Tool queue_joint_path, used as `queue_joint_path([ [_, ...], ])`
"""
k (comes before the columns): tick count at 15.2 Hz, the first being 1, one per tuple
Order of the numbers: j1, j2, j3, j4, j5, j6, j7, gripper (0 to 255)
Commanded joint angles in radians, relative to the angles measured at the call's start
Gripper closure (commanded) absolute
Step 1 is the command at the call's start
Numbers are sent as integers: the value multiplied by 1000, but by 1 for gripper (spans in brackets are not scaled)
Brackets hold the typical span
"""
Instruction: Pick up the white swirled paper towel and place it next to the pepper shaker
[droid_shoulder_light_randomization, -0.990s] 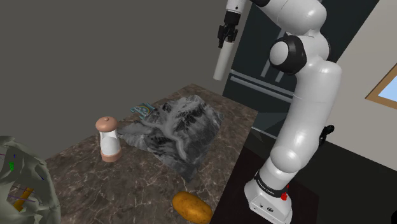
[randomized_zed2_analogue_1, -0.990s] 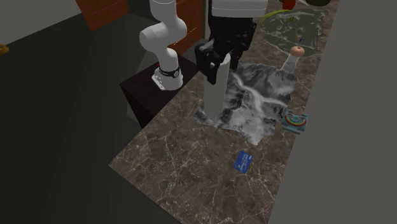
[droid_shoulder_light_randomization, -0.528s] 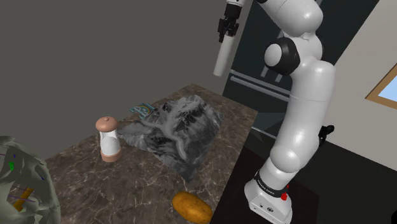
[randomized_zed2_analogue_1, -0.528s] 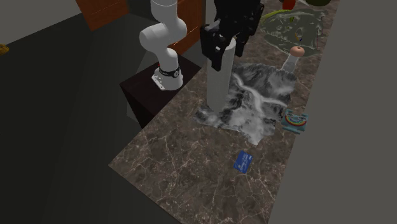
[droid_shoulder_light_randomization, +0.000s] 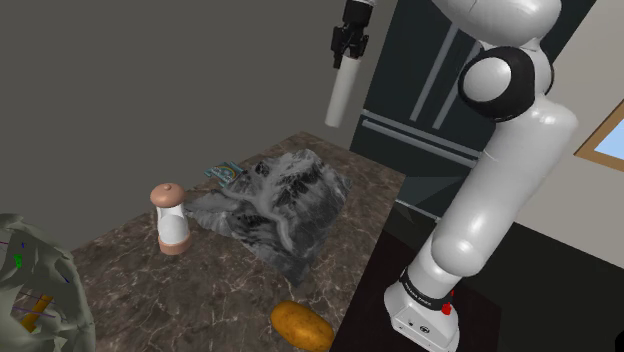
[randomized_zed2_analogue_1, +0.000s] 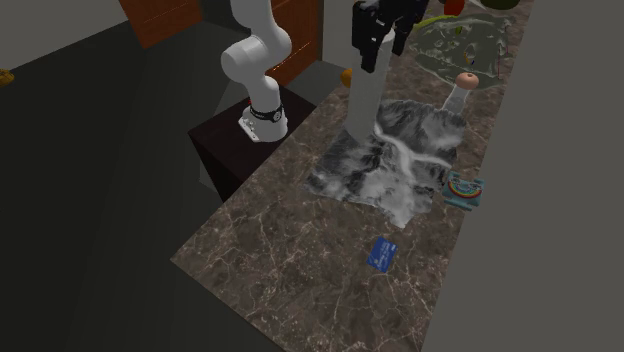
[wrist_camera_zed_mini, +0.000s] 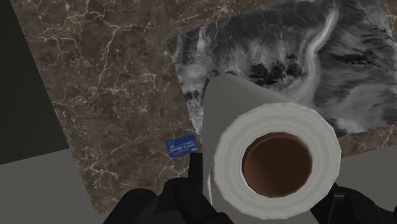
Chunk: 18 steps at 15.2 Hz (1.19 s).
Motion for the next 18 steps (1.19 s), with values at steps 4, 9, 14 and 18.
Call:
queue_joint_path([
  [4, 70, -95, 68, -101, -16, 15, 135, 255],
  [9, 129, -158, 141, -168, -14, 27, 267, 255],
  [14, 182, -190, 217, -200, -3, 33, 399, 255],
  [18, 224, -195, 277, -201, 9, 35, 504, 255],
])
